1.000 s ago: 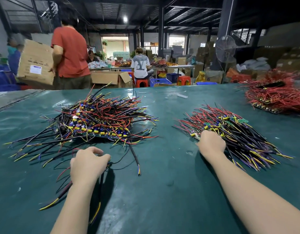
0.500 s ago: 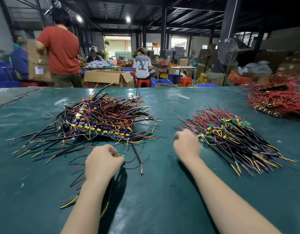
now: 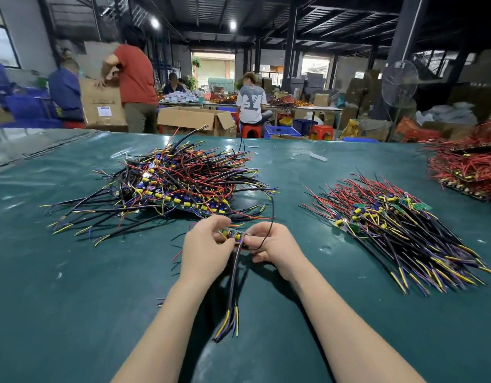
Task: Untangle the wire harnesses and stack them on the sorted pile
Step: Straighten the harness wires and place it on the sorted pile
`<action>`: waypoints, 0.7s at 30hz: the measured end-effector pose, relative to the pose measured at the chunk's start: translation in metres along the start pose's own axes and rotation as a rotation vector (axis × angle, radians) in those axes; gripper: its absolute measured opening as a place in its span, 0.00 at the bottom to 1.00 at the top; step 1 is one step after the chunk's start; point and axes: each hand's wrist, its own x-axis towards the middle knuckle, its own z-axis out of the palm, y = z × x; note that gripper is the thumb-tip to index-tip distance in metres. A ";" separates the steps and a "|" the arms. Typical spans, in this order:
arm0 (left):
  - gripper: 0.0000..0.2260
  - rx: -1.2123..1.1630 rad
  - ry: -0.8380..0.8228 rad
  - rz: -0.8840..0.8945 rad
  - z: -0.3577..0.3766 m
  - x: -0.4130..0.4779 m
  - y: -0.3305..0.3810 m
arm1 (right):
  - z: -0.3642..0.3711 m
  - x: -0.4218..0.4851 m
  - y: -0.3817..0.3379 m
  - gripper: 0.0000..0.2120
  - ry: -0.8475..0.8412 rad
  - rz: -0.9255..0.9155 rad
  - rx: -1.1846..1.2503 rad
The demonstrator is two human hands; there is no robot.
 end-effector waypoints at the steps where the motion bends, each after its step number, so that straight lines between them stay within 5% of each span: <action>1: 0.13 0.080 0.023 0.023 0.002 0.000 0.000 | -0.001 0.000 0.000 0.10 -0.005 -0.020 -0.001; 4: 0.13 0.225 -0.018 -0.018 0.002 0.001 -0.003 | -0.001 -0.001 0.004 0.09 -0.046 -0.084 0.041; 9: 0.04 -0.151 -0.085 -0.173 -0.006 0.004 -0.004 | 0.001 -0.002 0.003 0.09 -0.101 -0.111 0.119; 12: 0.09 -0.421 -0.107 -0.227 -0.013 0.005 -0.005 | 0.003 -0.003 0.001 0.09 -0.122 -0.126 0.181; 21: 0.09 -0.516 -0.370 -0.168 -0.020 0.004 -0.001 | -0.003 -0.003 0.004 0.07 -0.151 -0.147 0.194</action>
